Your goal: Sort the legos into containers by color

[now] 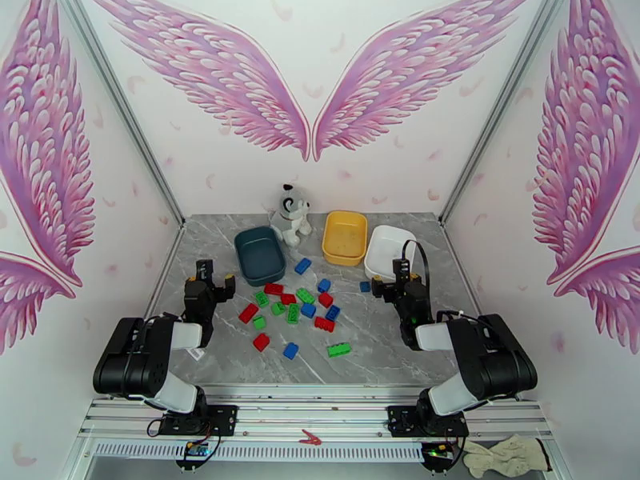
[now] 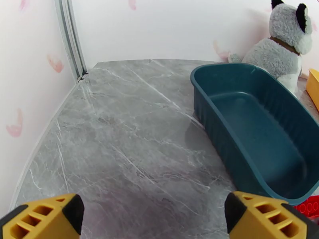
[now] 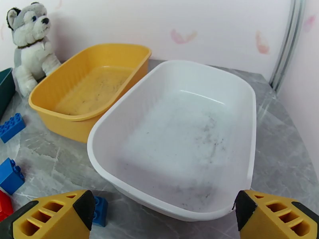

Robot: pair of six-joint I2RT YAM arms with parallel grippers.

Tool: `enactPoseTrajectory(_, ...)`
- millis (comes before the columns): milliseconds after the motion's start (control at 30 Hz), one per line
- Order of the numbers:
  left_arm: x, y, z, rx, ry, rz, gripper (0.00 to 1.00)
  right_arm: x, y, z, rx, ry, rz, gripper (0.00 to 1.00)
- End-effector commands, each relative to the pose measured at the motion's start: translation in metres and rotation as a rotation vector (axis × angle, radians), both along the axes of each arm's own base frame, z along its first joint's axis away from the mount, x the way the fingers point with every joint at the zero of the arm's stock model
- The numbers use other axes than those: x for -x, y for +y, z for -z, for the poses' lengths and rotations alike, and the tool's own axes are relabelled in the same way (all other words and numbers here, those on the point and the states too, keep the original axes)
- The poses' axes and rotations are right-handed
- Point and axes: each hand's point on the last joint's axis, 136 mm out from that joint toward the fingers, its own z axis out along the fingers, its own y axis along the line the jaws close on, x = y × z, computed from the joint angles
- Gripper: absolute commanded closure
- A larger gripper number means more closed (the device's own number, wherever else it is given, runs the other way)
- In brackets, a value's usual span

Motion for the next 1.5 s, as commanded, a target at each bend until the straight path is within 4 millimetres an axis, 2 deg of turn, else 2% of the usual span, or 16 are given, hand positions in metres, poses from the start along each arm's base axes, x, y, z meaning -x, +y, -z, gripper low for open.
enactPoseTrajectory(0,-0.0070,-0.0024,-0.0156,0.003,-0.038,0.015,0.01,-0.0063,-0.0001,-0.0070,-0.022,-0.005,-0.004,0.01)
enactPoseTrajectory(1367,-0.0062,-0.0028,-0.0150,0.001,-0.038,0.016,0.01,-0.0067,-0.0040,-0.0068,-0.040,-0.002,-0.001,0.01)
enactPoseTrajectory(1467,-0.0052,-0.0006,-0.0196,-0.001,-0.048,-0.003,0.01,-0.0070,-0.0038,-0.0106,-0.039,-0.008,0.000,0.01)
